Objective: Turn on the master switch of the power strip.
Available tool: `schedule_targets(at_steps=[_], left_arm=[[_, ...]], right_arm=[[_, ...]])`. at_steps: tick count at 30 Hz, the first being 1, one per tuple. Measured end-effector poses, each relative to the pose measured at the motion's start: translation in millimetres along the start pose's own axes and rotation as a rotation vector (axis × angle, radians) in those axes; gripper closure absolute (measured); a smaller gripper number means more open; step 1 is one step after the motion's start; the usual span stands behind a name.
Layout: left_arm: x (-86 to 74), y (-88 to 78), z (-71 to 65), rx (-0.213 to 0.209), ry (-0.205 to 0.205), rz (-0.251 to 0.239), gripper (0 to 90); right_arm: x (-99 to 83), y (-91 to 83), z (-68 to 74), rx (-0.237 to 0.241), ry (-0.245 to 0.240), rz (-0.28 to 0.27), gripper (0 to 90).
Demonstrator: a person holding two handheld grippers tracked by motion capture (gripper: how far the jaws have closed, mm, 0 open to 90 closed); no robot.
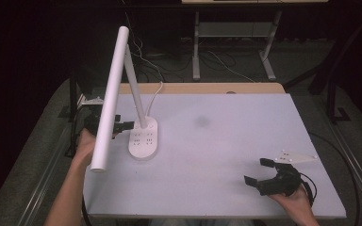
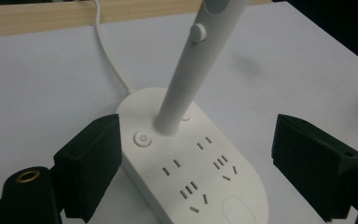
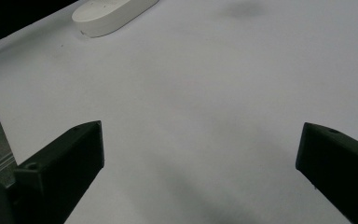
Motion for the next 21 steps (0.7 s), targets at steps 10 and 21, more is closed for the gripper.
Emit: schedule_targets(at_steps=[10,21], left_arm=[[5.5,2.5,11.5,0.032,-0.023,-0.006,25.5],[9.3,8.7,22.9,0.037,-0.051,-0.035,49.7]], right_arm=[[-0.5,-0.2,-0.1,0.000,0.002,0.003,0.4],[-1.0,0.1,-0.3,-0.001,0.003,0.007,0.4]])
Point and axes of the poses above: each handheld gripper's, and its own axes: y roughly forward along the jaws, x roughly out of its top, z roughly to its left, the point moved 7 cm from there along y, roughly forward along the jaws, and after that the axes turned 15 degrees about -y, right-handed, at the moved point
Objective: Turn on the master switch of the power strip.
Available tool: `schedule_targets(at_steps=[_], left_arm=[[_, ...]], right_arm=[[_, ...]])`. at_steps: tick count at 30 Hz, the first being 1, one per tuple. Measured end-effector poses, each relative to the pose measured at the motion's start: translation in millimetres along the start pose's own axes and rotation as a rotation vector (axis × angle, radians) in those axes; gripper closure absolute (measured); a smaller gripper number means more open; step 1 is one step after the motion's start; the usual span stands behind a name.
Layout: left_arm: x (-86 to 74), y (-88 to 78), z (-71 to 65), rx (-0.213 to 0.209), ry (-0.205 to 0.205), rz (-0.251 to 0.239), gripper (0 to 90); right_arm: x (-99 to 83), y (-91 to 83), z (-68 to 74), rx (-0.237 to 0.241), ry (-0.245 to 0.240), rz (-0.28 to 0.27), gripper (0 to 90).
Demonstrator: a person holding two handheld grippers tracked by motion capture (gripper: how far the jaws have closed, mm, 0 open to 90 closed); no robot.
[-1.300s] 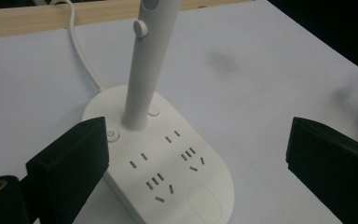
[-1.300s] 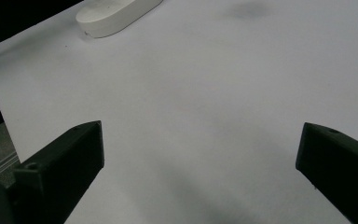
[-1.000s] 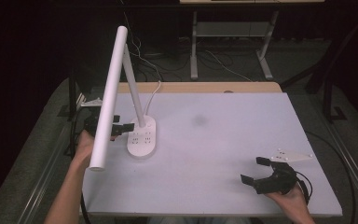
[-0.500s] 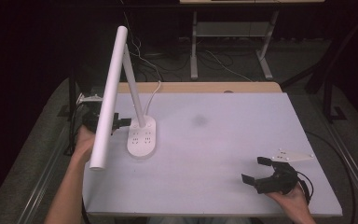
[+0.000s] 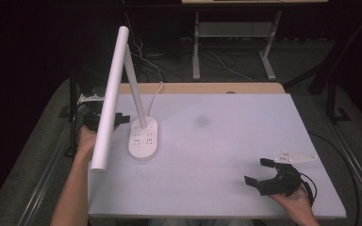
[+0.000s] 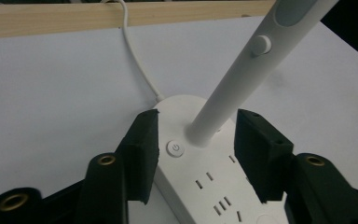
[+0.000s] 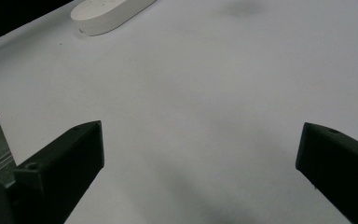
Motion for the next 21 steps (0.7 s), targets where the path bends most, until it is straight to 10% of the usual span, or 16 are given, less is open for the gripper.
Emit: schedule_targets(at_steps=[21], left_arm=[[-2.4,23.5,14.1,-0.031,-0.049,0.016,71.6]], right_arm=[[-0.8,1.3,0.2,0.006,-0.006,0.010,0.4]])
Point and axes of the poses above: each handheld gripper's, and its own axes: y roughly forward along the jaws, x roughly out of its top, z roughly to its left, the point moved 7 cm from there along y, roughly forward along the jaws, and after that the axes turned 15 degrees about -y, right-handed, at the moved point
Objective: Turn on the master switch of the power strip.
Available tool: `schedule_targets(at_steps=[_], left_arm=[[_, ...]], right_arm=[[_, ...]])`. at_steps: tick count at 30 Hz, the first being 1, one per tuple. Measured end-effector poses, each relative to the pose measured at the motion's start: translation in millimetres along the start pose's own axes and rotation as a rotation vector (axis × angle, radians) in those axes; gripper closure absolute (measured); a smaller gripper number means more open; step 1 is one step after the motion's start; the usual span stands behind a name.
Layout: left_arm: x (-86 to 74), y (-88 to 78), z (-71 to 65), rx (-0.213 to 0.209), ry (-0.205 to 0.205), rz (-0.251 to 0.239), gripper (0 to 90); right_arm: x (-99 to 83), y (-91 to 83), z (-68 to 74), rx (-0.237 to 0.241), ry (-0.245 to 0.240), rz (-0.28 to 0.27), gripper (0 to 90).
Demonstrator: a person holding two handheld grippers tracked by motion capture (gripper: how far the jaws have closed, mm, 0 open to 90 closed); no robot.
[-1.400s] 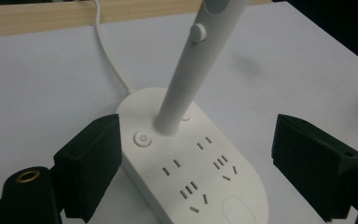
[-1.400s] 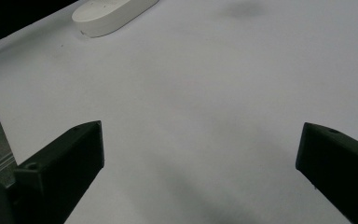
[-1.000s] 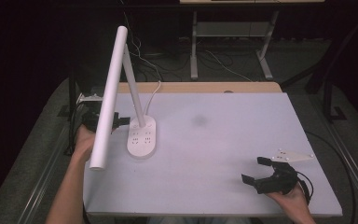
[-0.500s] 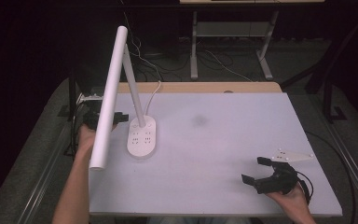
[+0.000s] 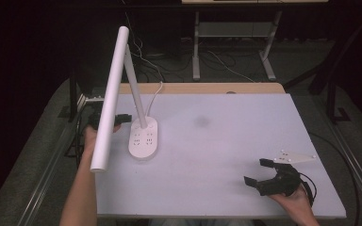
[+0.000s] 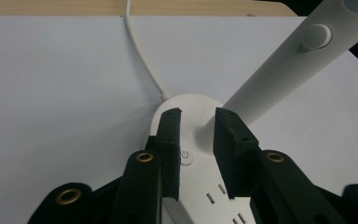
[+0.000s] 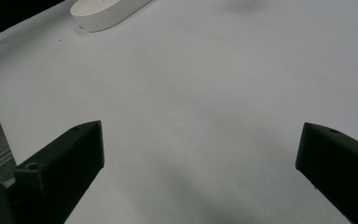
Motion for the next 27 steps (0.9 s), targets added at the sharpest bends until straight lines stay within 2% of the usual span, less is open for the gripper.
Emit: schedule_targets(at_steps=[7,8,11,23,27], left_arm=[[-2.6,6.3,0.9,-0.002,0.005,0.020,84.6],[-2.7,6.8,0.5,-0.001,0.002,0.020,89.4],[-3.1,8.8,-1.3,-0.007,0.008,0.022,89.6],[-11.0,22.7,1.2,0.056,0.045,0.077,89.8],[-12.0,24.7,1.0,0.056,0.039,0.079,89.8]], right_arm=[[-0.4,-0.1,-0.1,0.002,-0.003,0.002,0.4],[-0.3,-0.1,0.1,0.005,-0.002,0.001,0.4],[-0.4,0.0,0.0,0.005,-0.003,0.002,0.4],[-0.7,1.0,0.6,0.006,-0.007,0.004,0.4],[-1.1,1.0,0.5,0.007,-0.009,0.006,0.4]])
Point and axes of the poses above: each handheld gripper's, and its own axes: y roughly forward along the jaws, x roughly out of its top, z roughly to its left, the point moved 7 cm from there along y, roughly forward along the jaws, and after that the axes turned 15 degrees about -y, right-handed, at the moved point
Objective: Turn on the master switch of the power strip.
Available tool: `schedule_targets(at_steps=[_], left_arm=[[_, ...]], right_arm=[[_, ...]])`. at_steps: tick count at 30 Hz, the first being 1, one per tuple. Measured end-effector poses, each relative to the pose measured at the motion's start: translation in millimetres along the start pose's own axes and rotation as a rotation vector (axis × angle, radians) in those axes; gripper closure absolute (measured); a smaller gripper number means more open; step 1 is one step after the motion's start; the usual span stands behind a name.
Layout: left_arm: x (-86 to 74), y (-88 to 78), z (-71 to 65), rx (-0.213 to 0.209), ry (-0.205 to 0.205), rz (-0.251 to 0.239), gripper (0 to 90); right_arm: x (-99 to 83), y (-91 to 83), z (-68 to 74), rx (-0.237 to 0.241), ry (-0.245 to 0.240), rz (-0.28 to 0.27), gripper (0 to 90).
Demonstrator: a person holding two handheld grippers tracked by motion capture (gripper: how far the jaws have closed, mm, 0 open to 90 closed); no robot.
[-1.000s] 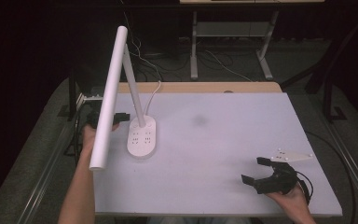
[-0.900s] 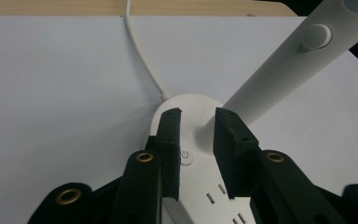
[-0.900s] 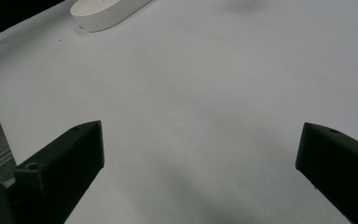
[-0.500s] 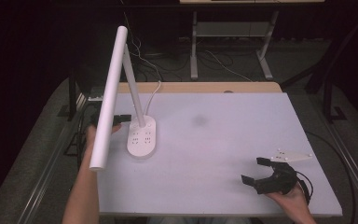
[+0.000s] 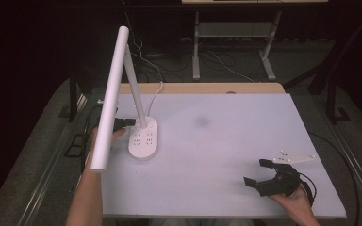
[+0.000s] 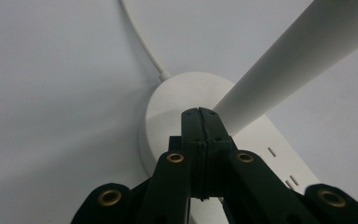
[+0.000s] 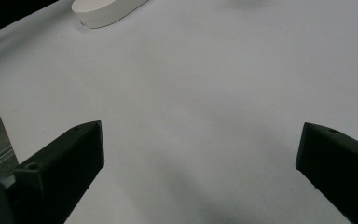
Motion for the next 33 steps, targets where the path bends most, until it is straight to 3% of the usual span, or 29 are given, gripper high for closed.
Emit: schedule_targets(at_steps=[6,7,12,17,28,31,33], left_arm=[[-1.8,4.1,-0.5,0.019,0.032,0.019,89.9],[-2.5,5.5,-1.9,0.021,0.022,0.018,90.0],[-5.3,9.8,1.6,0.068,0.050,0.030,89.8],[-6.1,12.4,1.1,0.031,0.043,0.007,89.8],[-6.7,15.4,-1.6,0.056,0.026,-0.013,90.0],[-7.1,17.0,-2.4,0.044,0.024,-0.006,90.0],[-7.0,18.8,-2.3,0.031,-0.012,-0.016,90.0]], right_arm=[[-0.7,1.1,0.5,0.004,-0.002,0.009,0.4],[-0.8,1.3,0.5,0.004,-0.003,0.010,0.4],[-1.0,1.8,0.8,0.005,0.001,0.017,0.4],[-0.8,0.9,-0.8,0.000,0.007,0.010,0.4],[-1.9,0.4,-0.8,0.000,0.008,0.016,0.4],[-1.8,0.7,-0.7,0.000,0.008,0.016,0.4],[-1.8,1.4,-0.6,0.000,0.004,0.016,0.4]])
Point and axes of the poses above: each handheld gripper's, and its own axes: y roughly forward along the jaws, x roughly out of its top, z roughly to its left, the point moved 7 cm from there along y, roughly forward along the jaws, and after that the axes turned 15 degrees about -y, right-handed, at the moved point
